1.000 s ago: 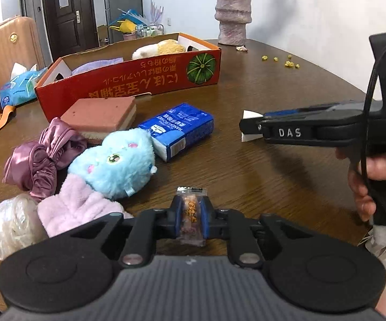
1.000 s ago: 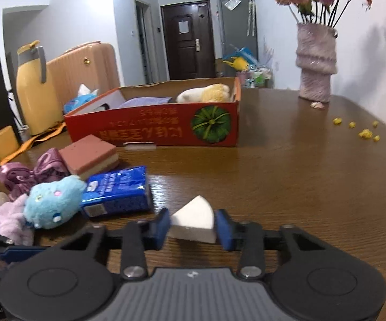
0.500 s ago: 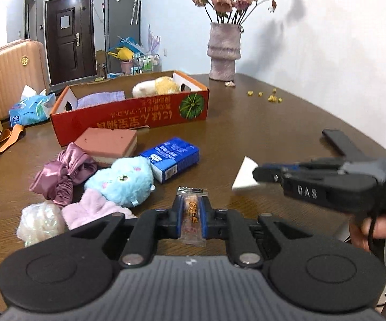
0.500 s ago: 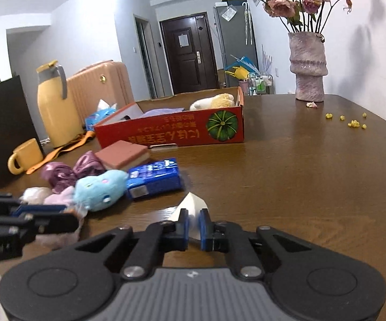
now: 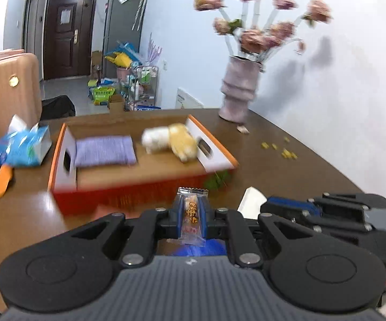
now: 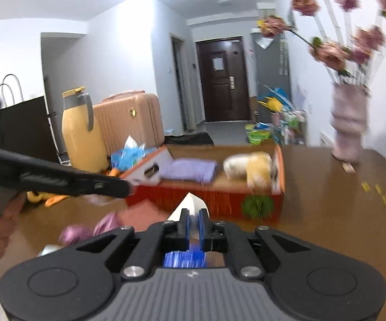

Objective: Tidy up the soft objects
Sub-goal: 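Lower the packet and sponge wedge into the red box and open both grippers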

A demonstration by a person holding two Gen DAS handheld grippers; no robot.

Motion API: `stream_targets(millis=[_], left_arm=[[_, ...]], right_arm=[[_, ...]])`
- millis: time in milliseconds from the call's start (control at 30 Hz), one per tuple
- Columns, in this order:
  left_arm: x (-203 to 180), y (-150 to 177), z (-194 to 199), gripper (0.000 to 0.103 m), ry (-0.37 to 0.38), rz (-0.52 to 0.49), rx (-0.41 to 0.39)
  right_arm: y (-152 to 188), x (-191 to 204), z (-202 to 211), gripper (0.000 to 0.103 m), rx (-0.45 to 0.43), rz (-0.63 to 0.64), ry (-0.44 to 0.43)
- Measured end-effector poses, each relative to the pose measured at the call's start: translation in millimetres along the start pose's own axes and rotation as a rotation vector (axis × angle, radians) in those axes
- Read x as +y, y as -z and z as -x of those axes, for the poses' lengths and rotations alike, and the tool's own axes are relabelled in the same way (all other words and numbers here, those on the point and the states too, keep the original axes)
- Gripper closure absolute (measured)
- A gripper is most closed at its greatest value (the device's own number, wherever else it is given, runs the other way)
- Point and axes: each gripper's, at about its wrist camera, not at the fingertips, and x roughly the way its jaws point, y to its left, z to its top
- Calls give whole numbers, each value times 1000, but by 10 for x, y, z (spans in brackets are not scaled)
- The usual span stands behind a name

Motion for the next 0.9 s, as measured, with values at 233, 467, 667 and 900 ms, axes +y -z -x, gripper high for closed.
stream_targets(millis=[233,467,667,900], left_arm=[[559,-919,-1652,90,-107,95,134],[849,-984,-2634,66,-152,122,249],[923,-993,-2497,49,-145,127,213],[947,-1307,-1571,43,-185,90,117]], right_arm=[[-852,-542,-1754,97,176,-87,24],[-875,-726,-2898,89,347,-121,125],[-826,-672,-2910,69,345,-49,173],[-1298,-663,-2132,57,246,-3,224]])
